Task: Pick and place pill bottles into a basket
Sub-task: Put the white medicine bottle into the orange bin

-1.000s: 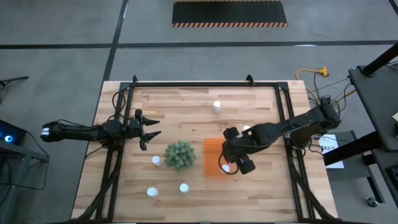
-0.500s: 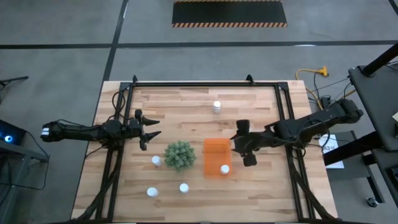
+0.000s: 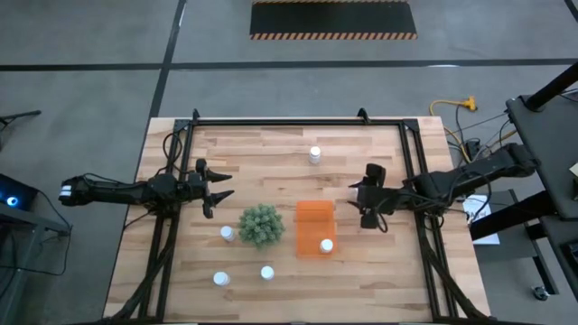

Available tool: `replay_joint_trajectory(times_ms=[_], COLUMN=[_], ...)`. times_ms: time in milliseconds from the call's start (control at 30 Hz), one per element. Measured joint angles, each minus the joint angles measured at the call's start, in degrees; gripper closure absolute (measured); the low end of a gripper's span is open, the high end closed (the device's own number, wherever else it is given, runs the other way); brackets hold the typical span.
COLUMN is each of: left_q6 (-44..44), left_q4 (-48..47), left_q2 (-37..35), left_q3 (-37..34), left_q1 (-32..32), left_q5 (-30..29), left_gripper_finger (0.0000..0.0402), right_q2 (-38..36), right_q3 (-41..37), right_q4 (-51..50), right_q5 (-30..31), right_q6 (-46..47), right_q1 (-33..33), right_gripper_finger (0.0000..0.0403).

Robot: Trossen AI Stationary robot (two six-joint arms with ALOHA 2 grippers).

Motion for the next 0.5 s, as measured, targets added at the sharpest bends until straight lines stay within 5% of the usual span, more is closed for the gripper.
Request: replay_joint_trajectory(times_ms=[267,500], left_q6=[0.0,0.0], left_q4=[0.0,0.0], left_q2=[0.0,0.0], left_q3=[0.0,0.0], left_q1=[0.0,0.0], left_q5=[0.0,0.0], left_gripper_finger=[0.0184,0.0184], right_q2=[-3.3,-5.3], right_q3=[-3.6,-6.2], right_q4=[0.3,0.3], right_q5=[2.3,2.2], right_q6=[4.1,6.6], right_q1=[-2.4,-4.5], right_gripper_finger=[0.0195,0.0138])
